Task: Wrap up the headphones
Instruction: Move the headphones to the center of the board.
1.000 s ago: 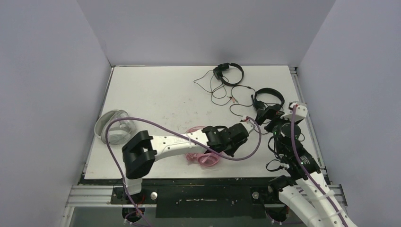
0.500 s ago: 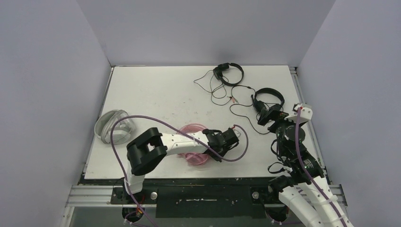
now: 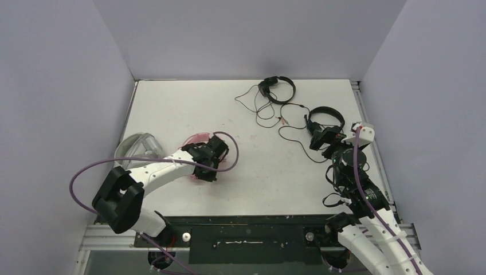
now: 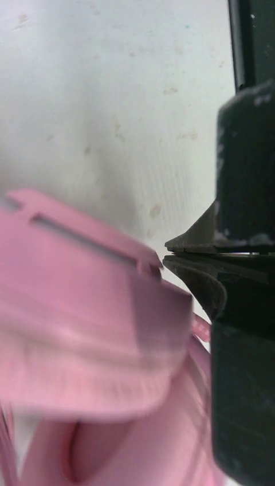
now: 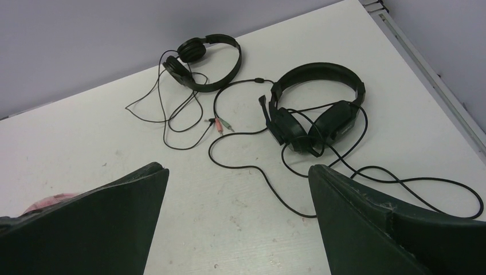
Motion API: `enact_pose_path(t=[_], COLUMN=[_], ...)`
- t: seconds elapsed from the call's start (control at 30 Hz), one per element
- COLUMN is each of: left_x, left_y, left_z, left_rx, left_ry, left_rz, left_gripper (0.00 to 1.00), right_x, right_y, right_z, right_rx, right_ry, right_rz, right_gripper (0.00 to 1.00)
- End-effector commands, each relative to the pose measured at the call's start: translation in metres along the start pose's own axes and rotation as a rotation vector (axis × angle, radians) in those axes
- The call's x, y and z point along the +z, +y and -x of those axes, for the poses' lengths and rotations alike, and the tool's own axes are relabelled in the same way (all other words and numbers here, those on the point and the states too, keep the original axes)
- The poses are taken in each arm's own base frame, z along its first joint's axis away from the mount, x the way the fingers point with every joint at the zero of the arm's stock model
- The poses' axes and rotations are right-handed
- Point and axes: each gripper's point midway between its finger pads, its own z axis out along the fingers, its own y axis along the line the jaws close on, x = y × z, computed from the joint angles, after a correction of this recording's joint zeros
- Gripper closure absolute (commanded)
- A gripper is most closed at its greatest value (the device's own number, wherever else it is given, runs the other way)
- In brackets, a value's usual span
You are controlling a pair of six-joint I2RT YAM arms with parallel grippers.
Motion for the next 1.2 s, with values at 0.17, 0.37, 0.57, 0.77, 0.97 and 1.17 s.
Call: enact_pose_path(t=[0.17, 0.37, 0.57, 0.77, 0.97, 1.17], left_x=[-0.02, -0.039, -0.084, -0.057, -0.036, -0.016], left_y=[0.084, 0.054, -0.016, -0.028, -0.019, -0.031], left_z=[0.043, 0.06, 0.09, 0.122, 0.144, 0.151], left_rx=[-0.318, -0.258, -0.171, 0.038, 0.36, 0.558], left_ry=[-0.145, -0.209, -0.287, -0.297, -0.293, -0.239], left_rz=[0.111, -0.07, -0.203, -0.149, -0.039, -0.07], left_gripper=[1.0, 1.0, 0.95, 0.44, 0.3, 0.3], right_x=[-0.003, -0.006, -0.006, -0.007, -0.012, -0.008], right_y=[0.01, 0.008, 0.009, 0.012, 0.011, 0.016], right_z=[0.015, 0.018, 0.023, 0.028, 0.035, 0.035], right_rx=[0.022, 0.022, 0.017, 0.016, 0.015, 0.004], right_ry=[-0.038, -0.045, -0.047, -0.048, -0.064, -0.055], right_rz=[0.046, 0.043, 0.037, 0.046, 0.051, 0.061], right_gripper=[0.0, 0.0, 0.0, 0.0, 0.0, 0.0])
